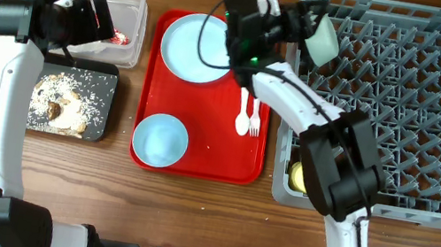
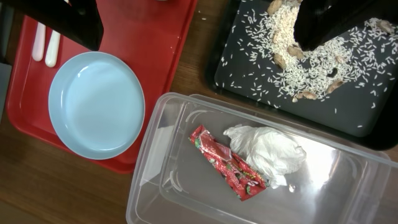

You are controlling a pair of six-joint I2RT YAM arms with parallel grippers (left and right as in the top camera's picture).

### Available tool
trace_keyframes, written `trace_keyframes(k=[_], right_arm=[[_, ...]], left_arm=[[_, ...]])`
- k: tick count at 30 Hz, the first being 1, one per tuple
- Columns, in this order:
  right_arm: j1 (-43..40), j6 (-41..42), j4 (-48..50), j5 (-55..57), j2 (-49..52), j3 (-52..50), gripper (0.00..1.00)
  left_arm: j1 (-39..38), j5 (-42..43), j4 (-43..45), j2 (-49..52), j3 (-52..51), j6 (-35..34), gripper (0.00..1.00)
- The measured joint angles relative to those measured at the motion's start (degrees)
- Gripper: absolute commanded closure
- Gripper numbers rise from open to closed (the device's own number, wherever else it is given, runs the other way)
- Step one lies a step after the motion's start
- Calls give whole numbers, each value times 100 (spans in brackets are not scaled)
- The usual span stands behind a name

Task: Sort waste into correct bins and load items into the dishwasher rack
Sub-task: 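Reach right gripper to the light blue bowl and grasp its rim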

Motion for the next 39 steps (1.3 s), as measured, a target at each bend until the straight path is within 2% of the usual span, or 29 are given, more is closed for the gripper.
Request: trace_keyframes(k=[4, 6, 9, 10, 12, 13, 14, 19, 23, 25, 32, 38, 39], right_arm=[[216, -160, 122, -280, -63, 0, 16], [302, -111, -31, -448, -184, -2, 12], [422, 249, -1104, -975, -531, 4, 0], [483, 525, -1683, -1318, -686, 9, 0], [573, 1032, -2841, -2308, -999, 2, 0], [627, 1600, -3558, -3383, -1235, -7, 0], [640, 1906, -3816, -4035, -1355, -7, 0], [516, 3296, -4426, -7123, -1738, -7, 0], [472, 4076, -4975, -8620, -1808, -4, 1], [490, 4363, -5440, -9101, -1808, -9, 4], [577, 5464, -5825, -9641, -1757, -251, 31], [833, 6207, -5834, -9735, -1239, -660, 35], [876, 6262, -5849, -9746, -1182, -713, 38]], left_arm=[[0, -2, 0, 0, 0, 0, 0], [0, 0, -2, -2, 0, 0, 0], [0, -2, 0, 0, 0, 0, 0], [0, -2, 2, 0, 0, 0, 0], [0, -2, 11, 0, 0, 0, 0], [0, -4, 9, 0, 0, 0, 0], [0, -4, 0, 0, -2, 0, 0], [-2, -4, 0, 0, -2, 0, 0], [0, -11, -2, 0, -2, 0, 0], [0, -20, 0, 0, -2, 0, 0], [-2, -20, 0, 0, -2, 0, 0], [0, -20, 0, 0, -2, 0, 0], [0, -20, 0, 0, -2, 0, 0]])
